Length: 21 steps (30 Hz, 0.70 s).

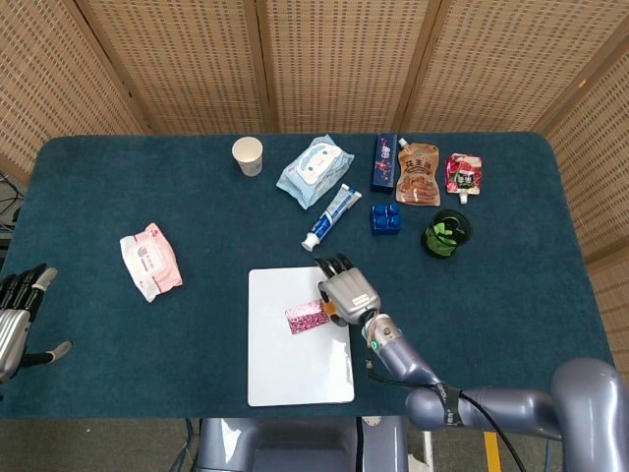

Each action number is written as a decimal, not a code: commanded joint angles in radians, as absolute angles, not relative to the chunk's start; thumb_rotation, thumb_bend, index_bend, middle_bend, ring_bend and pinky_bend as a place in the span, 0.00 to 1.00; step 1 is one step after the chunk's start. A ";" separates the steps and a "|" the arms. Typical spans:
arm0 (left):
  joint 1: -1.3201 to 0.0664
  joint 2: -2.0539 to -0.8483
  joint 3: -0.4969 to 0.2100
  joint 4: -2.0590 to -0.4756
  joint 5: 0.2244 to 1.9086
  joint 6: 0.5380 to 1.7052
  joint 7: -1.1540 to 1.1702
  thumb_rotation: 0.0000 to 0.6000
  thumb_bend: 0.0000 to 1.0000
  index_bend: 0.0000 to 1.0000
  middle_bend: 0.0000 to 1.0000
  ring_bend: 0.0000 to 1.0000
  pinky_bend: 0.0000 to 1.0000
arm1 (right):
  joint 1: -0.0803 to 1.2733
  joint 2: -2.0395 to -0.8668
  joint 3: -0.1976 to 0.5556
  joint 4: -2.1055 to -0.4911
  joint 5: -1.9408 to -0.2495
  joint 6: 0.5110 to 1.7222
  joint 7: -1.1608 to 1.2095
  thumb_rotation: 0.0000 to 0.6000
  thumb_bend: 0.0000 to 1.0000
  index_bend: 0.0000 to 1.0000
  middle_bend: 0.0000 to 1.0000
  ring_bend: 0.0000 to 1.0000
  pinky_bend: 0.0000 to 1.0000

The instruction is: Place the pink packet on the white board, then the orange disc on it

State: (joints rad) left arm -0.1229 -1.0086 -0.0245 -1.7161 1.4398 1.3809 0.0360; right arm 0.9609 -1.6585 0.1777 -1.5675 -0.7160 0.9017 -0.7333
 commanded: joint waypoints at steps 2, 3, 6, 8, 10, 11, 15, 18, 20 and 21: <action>-0.127 -1.005 -0.026 -1.710 1.433 1.370 0.023 1.00 0.00 0.00 0.00 0.00 0.00 | 1.010 -1.722 0.179 -1.526 -0.651 0.911 -0.785 1.00 0.39 0.58 0.00 0.00 0.00; -0.128 -1.005 -0.026 -1.710 1.433 1.366 0.021 1.00 0.00 0.00 0.00 0.00 0.00 | 1.016 -1.730 0.177 -1.521 -0.645 0.913 -0.791 1.00 0.39 0.58 0.00 0.00 0.00; -0.132 -1.004 -0.023 -1.709 1.437 1.360 0.019 1.00 0.00 0.00 0.00 0.00 0.00 | 1.030 -1.752 0.175 -1.502 -0.630 0.920 -0.801 1.00 0.39 0.58 0.00 0.00 0.00; -0.132 -1.004 -0.023 -1.709 1.438 1.359 0.018 1.00 0.00 0.00 0.00 0.00 0.00 | 1.037 -1.765 0.176 -1.489 -0.620 0.923 -0.804 1.00 0.39 0.58 0.00 0.00 0.00; -0.132 -1.003 -0.024 -1.708 1.436 1.360 0.016 1.00 0.00 0.00 0.00 0.00 0.00 | 1.043 -1.774 0.176 -1.480 -0.612 0.926 -0.807 1.00 0.39 0.58 0.00 0.00 0.00; -0.132 -1.003 -0.024 -1.708 1.435 1.359 0.015 1.00 0.00 0.00 0.00 0.00 0.00 | 1.046 -1.778 0.175 -1.478 -0.610 0.927 -0.809 1.00 0.39 0.58 0.00 0.00 0.00; -0.134 -1.003 -0.023 -1.706 1.434 1.355 0.015 1.00 0.00 0.00 0.00 0.00 0.00 | 1.052 -1.779 0.171 -1.487 -0.611 0.929 -0.808 1.00 0.24 0.30 0.00 0.00 0.00; -0.134 -1.004 -0.022 -1.706 1.435 1.355 0.017 1.00 0.00 0.00 0.00 0.00 0.00 | 1.052 -1.777 0.169 -1.497 -0.620 0.939 -0.803 1.00 0.07 0.07 0.00 0.00 0.00; -0.133 -1.004 -0.022 -1.706 1.436 1.358 0.017 1.00 0.00 0.00 0.00 0.00 0.00 | 1.048 -1.774 0.168 -1.509 -0.637 0.963 -0.800 1.00 0.05 0.01 0.00 0.00 0.00; -0.132 -1.004 -0.022 -1.706 1.436 1.359 0.018 1.00 0.00 0.00 0.00 0.00 0.00 | 1.045 -1.770 0.169 -1.519 -0.645 0.972 -0.797 1.00 0.05 0.00 0.00 0.00 0.00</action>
State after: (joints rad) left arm -0.1326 -1.0043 -0.0222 -1.7060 1.4361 1.3595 0.0177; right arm 1.0494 -1.7751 0.1692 -1.5047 -0.6314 0.9567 -0.8014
